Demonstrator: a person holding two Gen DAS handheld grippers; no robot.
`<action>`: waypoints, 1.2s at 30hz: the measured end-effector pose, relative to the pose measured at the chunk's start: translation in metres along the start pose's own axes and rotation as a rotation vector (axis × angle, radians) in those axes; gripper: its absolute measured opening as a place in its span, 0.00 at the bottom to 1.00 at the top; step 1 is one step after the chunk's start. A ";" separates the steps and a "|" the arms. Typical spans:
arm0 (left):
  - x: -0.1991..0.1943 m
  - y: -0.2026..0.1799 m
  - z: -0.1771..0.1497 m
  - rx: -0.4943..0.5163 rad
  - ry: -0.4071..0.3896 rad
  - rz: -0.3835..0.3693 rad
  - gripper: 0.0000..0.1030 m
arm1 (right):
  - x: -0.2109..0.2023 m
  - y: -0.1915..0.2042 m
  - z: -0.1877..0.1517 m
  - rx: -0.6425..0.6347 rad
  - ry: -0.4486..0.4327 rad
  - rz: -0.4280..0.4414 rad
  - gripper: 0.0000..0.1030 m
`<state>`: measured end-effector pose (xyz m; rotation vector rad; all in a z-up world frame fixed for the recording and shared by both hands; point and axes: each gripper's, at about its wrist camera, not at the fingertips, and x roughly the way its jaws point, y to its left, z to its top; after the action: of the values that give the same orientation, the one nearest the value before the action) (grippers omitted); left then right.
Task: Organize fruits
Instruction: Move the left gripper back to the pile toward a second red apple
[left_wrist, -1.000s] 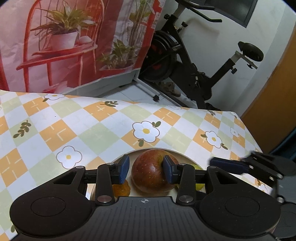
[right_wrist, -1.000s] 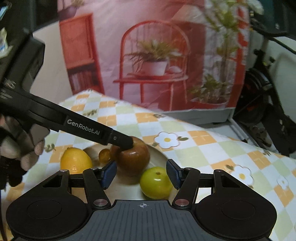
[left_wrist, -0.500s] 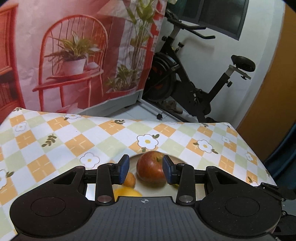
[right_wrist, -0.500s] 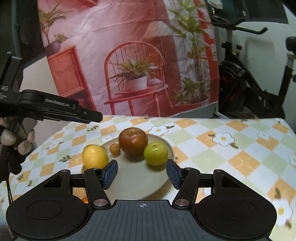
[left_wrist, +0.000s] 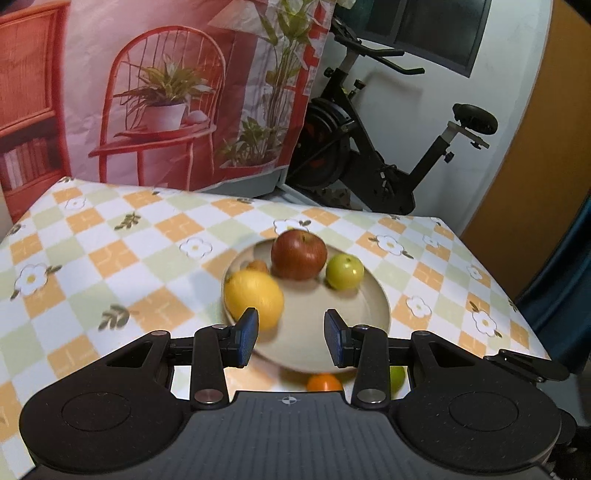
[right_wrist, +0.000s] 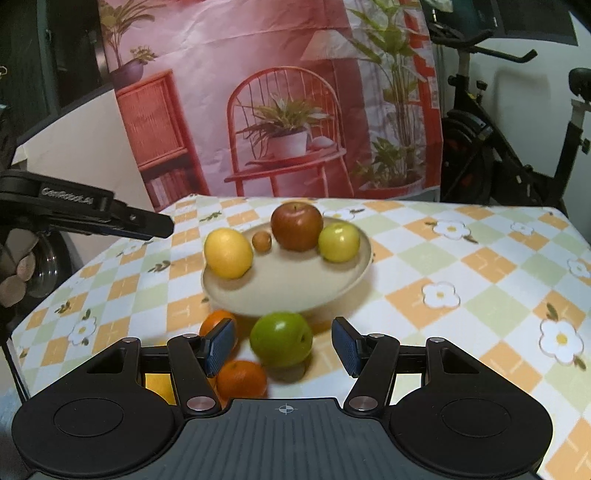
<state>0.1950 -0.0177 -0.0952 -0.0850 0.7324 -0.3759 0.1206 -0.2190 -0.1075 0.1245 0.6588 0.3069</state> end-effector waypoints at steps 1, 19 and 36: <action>-0.004 -0.001 -0.003 0.004 -0.004 0.005 0.40 | -0.002 0.001 -0.001 0.000 0.001 -0.001 0.54; -0.058 -0.007 -0.058 0.036 -0.001 -0.015 0.41 | -0.033 0.041 -0.030 -0.083 0.045 0.034 0.54; -0.060 -0.024 -0.088 0.162 0.067 -0.050 0.41 | -0.039 0.052 -0.050 -0.060 0.114 0.076 0.54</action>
<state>0.0877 -0.0135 -0.1173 0.0620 0.7642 -0.4858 0.0474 -0.1810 -0.1130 0.0749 0.7583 0.4094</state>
